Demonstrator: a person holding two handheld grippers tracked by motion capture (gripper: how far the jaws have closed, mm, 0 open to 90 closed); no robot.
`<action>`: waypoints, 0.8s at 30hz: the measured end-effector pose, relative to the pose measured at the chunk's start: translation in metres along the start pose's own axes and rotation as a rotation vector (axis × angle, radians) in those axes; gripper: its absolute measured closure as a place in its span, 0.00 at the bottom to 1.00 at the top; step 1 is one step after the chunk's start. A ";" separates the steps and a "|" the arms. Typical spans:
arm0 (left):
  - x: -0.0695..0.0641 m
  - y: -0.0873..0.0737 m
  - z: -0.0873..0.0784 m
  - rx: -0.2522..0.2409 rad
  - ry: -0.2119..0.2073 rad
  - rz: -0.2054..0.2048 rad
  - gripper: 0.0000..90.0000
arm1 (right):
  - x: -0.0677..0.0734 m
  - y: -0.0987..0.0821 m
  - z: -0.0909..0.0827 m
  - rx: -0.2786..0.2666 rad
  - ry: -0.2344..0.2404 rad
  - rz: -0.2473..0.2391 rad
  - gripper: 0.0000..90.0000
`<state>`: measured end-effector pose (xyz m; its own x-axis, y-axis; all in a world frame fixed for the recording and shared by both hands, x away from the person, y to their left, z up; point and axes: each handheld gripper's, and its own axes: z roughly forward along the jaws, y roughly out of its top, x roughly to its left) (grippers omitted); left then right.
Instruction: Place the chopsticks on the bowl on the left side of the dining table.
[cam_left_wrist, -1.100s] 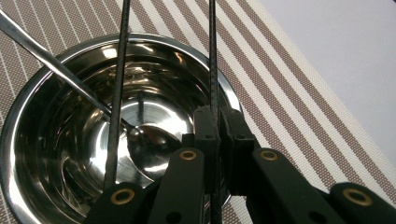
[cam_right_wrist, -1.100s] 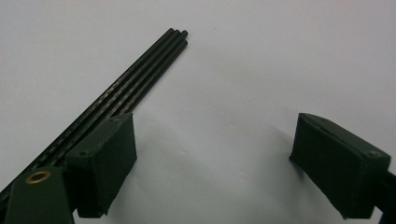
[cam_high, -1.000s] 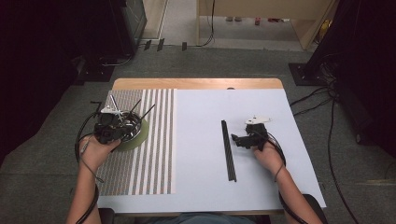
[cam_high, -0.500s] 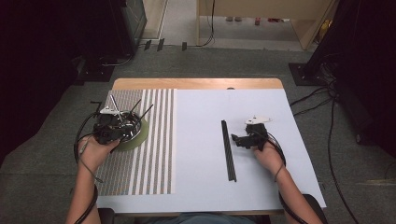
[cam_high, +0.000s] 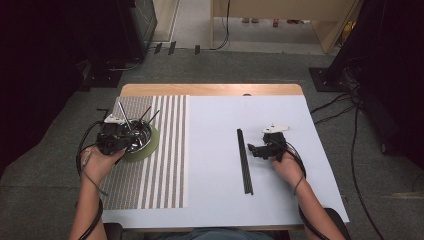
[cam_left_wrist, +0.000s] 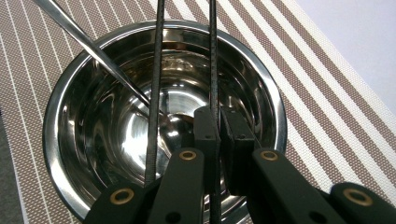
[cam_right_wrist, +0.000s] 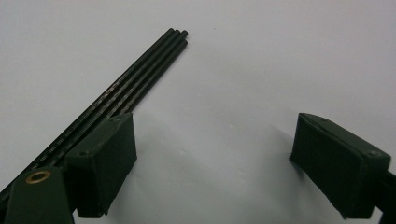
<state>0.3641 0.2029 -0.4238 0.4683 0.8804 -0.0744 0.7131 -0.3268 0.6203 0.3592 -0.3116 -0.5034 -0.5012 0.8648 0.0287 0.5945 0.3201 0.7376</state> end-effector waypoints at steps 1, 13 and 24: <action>0.001 0.000 0.000 -0.003 -0.001 -0.002 0.97 | 0.000 0.000 0.000 0.000 0.000 0.000 0.15; 0.009 -0.003 -0.001 -0.024 0.038 -0.027 0.97 | 0.000 0.000 0.000 0.000 0.000 0.000 0.15; 0.012 -0.003 -0.001 -0.035 0.051 -0.035 0.96 | 0.000 0.000 0.000 0.000 0.000 0.000 0.15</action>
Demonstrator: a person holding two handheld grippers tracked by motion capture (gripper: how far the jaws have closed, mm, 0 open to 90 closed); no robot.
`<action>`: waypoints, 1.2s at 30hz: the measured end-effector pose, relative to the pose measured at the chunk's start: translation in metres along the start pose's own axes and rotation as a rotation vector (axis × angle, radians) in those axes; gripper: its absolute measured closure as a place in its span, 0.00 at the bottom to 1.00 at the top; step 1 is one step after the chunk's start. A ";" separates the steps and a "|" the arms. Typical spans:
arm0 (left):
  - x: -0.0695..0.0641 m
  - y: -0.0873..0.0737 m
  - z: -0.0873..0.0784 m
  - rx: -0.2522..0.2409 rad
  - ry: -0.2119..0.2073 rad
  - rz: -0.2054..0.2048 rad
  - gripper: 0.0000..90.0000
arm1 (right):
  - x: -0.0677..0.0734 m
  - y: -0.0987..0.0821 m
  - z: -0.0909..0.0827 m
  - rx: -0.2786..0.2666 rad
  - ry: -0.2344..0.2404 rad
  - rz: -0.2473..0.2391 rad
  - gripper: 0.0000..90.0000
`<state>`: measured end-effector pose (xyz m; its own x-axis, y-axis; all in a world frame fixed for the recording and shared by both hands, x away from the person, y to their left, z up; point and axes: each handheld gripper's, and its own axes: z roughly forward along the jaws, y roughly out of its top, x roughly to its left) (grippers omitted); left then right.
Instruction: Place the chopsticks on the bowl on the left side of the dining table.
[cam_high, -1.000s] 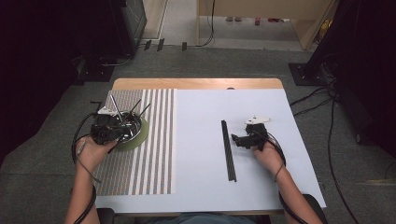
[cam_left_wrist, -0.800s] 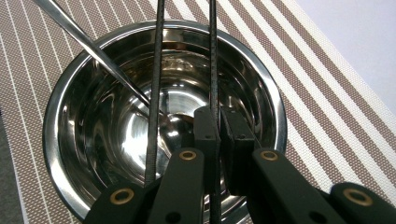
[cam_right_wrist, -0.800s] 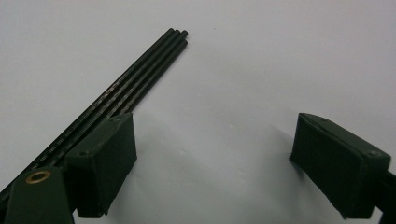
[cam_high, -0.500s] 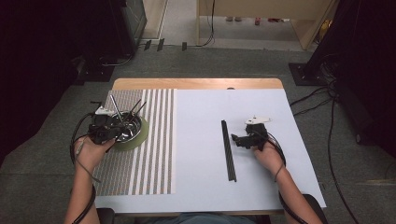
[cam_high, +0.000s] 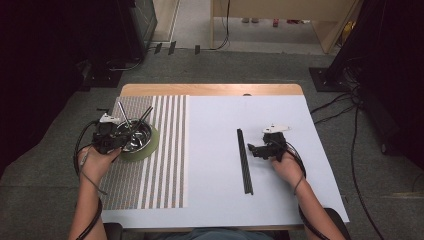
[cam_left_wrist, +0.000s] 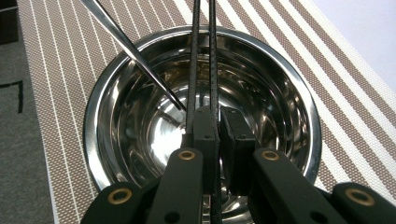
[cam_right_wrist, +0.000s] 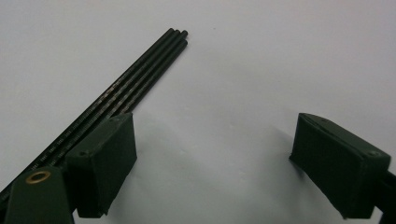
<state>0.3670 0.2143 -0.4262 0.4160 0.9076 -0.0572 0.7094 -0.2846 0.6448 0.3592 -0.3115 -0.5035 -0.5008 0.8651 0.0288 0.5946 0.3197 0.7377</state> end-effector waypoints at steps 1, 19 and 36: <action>0.000 0.000 0.000 -0.002 0.004 -0.001 0.96 | 0.000 0.000 0.000 -0.001 0.000 0.000 0.15; 0.000 -0.001 -0.003 -0.075 0.059 0.041 0.65 | 0.000 0.000 0.000 0.000 0.000 0.000 0.15; 0.005 -0.004 0.012 -0.038 0.020 -0.014 0.86 | 0.000 0.000 0.000 0.000 0.000 0.001 0.15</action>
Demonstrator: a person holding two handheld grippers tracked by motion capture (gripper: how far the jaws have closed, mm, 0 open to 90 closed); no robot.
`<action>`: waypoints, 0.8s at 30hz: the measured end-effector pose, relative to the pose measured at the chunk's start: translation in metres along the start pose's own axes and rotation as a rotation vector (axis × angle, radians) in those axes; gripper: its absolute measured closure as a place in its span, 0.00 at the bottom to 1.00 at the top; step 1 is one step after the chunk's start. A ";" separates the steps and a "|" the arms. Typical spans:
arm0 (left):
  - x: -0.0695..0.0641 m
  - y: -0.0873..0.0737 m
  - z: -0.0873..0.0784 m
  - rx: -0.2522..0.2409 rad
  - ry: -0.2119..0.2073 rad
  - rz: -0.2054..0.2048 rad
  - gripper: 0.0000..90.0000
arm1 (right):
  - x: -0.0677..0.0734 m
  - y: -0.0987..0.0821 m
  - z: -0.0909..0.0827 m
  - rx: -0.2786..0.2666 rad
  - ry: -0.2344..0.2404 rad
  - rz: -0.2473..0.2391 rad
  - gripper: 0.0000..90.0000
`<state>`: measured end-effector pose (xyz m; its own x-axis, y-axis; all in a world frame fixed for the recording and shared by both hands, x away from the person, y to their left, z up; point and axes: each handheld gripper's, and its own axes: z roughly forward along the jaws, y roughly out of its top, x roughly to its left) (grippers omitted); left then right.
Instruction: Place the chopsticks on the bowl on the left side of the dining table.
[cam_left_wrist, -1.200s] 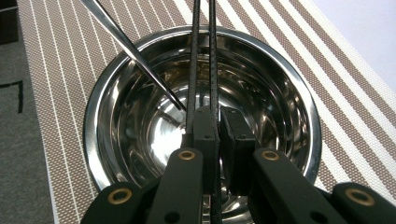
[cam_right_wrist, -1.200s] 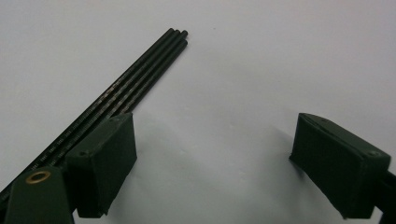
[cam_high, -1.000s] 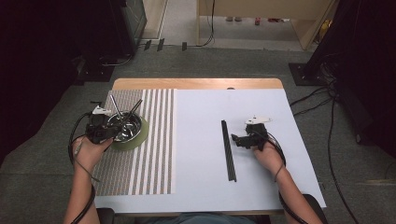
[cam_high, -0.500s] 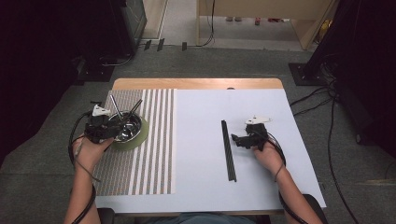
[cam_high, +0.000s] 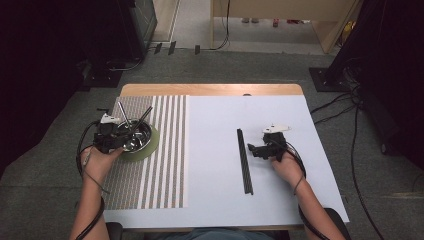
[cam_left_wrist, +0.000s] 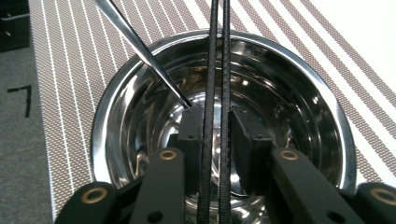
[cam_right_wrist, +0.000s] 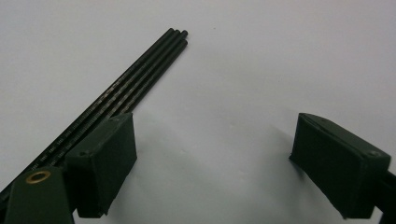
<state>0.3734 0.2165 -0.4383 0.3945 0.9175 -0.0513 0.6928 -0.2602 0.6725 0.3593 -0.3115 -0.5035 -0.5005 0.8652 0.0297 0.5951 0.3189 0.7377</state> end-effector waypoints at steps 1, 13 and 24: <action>-0.001 0.000 0.000 0.001 -0.002 0.005 0.88 | 0.000 0.000 0.000 0.000 0.000 -0.001 0.15; -0.005 0.001 0.000 0.015 -0.035 0.044 0.90 | 0.000 0.000 0.000 0.000 0.000 -0.001 0.15; -0.013 -0.002 -0.003 0.027 -0.091 0.083 0.90 | 0.000 0.000 0.000 0.000 0.000 -0.001 0.15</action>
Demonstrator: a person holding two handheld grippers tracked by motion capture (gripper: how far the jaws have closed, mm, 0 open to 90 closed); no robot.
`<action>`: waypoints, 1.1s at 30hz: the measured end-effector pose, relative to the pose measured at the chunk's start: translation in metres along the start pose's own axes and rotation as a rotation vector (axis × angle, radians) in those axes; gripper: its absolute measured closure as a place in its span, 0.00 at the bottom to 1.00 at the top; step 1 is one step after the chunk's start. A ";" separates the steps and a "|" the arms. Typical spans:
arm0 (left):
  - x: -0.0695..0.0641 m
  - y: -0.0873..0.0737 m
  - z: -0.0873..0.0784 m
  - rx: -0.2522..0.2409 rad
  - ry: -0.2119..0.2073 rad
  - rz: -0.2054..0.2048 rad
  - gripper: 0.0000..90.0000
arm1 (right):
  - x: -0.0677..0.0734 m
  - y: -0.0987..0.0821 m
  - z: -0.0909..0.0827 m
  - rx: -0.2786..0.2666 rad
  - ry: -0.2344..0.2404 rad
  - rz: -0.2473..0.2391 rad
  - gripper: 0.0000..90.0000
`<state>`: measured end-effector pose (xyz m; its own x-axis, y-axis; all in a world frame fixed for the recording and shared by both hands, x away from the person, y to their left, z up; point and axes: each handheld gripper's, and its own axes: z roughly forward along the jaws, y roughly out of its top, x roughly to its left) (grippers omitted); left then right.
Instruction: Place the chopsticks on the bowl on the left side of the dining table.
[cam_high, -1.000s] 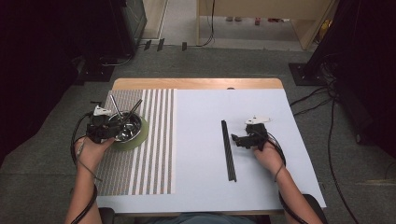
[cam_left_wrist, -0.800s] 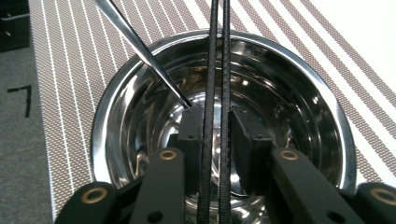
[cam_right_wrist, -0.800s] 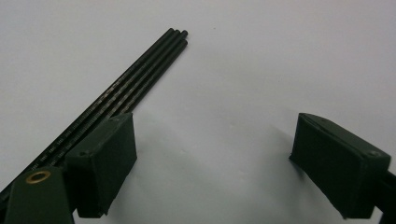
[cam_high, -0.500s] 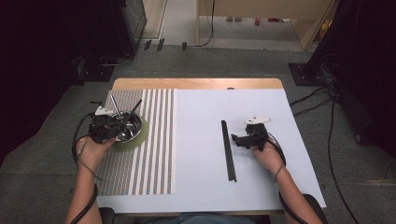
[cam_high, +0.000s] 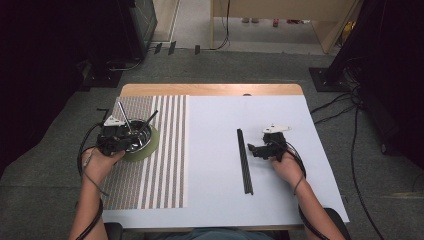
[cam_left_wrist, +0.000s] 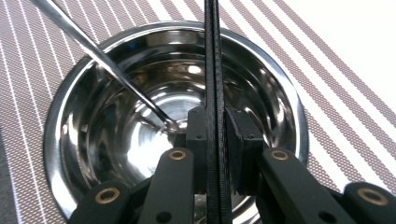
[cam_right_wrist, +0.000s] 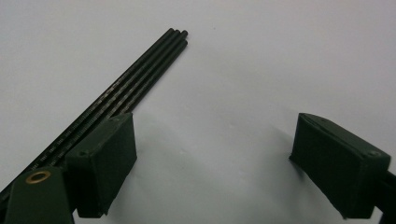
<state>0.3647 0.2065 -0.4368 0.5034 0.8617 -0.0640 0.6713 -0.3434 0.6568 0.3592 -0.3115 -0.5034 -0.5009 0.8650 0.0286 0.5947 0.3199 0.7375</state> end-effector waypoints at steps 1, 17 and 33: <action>-0.001 0.000 0.000 0.001 -0.002 0.006 0.90 | 0.000 0.000 0.000 0.000 0.000 0.000 0.15; -0.003 -0.003 -0.009 -0.057 -0.007 -0.004 0.77 | 0.000 0.000 0.000 0.000 0.000 0.000 0.15; -0.007 -0.023 -0.034 -0.135 0.077 0.005 0.52 | 0.000 0.000 0.000 -0.001 0.000 0.002 0.15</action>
<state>0.3273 0.2208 -0.4259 0.4602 0.8878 -0.0060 0.5870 -0.2991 0.7523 0.3592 -0.3114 -0.5034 -0.5001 0.8654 0.0303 0.5951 0.3181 0.7380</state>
